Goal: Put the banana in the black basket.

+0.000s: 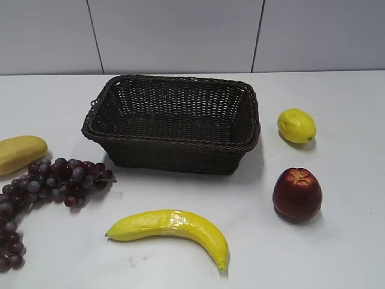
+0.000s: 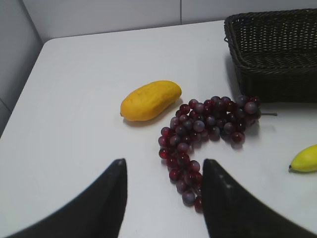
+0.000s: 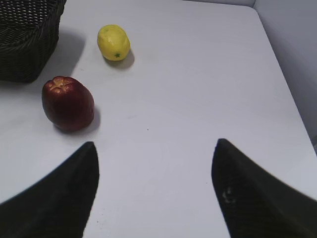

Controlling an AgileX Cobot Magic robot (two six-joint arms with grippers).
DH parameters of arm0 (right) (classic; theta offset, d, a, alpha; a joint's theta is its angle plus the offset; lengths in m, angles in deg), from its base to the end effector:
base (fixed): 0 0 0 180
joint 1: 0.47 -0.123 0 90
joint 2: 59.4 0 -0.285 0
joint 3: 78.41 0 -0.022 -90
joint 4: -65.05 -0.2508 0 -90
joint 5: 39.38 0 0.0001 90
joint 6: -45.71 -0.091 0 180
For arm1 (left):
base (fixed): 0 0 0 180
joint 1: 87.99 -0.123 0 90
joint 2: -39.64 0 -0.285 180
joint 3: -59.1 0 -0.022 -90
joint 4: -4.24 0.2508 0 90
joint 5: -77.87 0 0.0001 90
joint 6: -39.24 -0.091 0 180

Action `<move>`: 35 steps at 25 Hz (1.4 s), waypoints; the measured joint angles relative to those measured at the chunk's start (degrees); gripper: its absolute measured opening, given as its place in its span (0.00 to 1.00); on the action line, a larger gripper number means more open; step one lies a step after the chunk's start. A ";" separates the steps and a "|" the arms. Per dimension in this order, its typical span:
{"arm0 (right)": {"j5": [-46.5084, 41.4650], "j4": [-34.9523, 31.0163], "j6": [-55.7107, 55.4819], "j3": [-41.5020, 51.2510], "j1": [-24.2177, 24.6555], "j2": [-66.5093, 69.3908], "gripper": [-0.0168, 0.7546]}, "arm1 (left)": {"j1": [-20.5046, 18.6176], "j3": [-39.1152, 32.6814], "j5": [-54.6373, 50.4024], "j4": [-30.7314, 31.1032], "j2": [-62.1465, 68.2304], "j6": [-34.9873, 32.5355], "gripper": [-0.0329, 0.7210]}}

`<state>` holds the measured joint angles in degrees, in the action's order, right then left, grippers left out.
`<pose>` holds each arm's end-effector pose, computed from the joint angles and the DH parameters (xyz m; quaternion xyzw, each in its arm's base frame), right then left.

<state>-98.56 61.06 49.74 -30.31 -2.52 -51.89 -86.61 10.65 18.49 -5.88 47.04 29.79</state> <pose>-0.0057 0.0052 0.2820 -0.0457 0.8407 0.0255 0.5390 -0.0062 -0.0136 0.2808 0.0821 0.8372 -0.0504 0.5384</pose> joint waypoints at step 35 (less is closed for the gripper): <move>1.33 -7.32 10.08 -30.13 -25.63 75.94 0.72 | -0.12 0.00 0.00 -0.06 0.00 0.00 0.62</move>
<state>-97.23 53.75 59.82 -60.44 -28.15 24.06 -86.73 10.65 18.49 -5.94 47.04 29.79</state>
